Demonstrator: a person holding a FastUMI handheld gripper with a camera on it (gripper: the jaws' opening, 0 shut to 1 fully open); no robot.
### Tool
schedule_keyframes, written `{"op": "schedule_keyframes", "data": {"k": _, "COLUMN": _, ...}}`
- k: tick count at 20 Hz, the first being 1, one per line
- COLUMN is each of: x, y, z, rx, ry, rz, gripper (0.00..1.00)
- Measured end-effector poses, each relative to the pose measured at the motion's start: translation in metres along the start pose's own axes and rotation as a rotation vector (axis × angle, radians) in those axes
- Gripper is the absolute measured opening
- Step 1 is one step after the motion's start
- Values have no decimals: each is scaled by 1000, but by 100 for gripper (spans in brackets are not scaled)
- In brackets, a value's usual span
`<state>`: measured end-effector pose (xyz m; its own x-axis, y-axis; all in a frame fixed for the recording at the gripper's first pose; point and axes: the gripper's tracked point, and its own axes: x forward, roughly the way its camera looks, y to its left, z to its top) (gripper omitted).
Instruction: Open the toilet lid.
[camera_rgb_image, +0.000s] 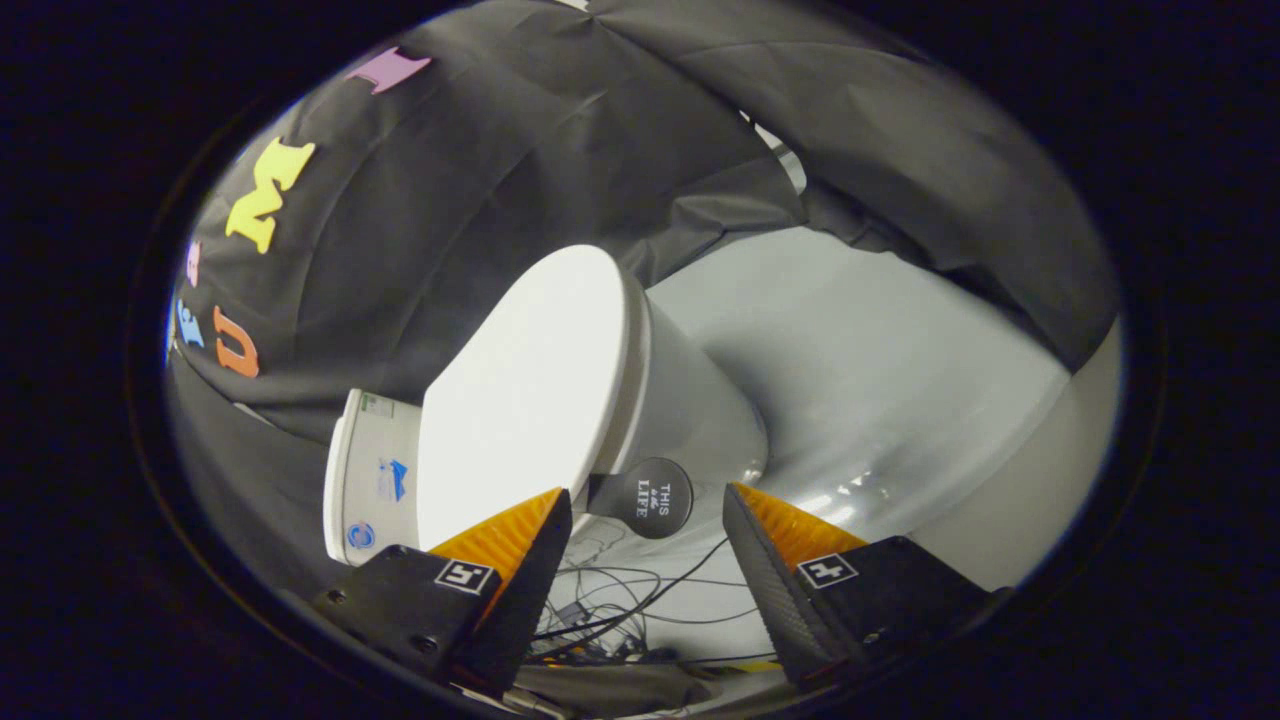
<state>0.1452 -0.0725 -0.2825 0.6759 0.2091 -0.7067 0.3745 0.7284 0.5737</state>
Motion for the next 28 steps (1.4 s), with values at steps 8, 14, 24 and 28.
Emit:
{"op": "schedule_keyframes", "data": {"k": 8, "x": 11, "y": 9, "z": 4, "rx": 114, "ry": -3, "rz": 188, "gripper": 67}}
{"op": "schedule_keyframes", "data": {"k": 14, "x": 23, "y": 9, "z": 14, "rx": 144, "ry": 15, "rz": 269, "gripper": 50}}
{"op": "schedule_keyframes", "data": {"k": 24, "x": 20, "y": 13, "z": 26, "rx": 367, "ry": 18, "rz": 343, "gripper": 9}}
{"op": "schedule_keyframes", "data": {"k": 28, "x": 21, "y": 20, "z": 25, "rx": 314, "ry": 4, "rz": 300, "gripper": 7}}
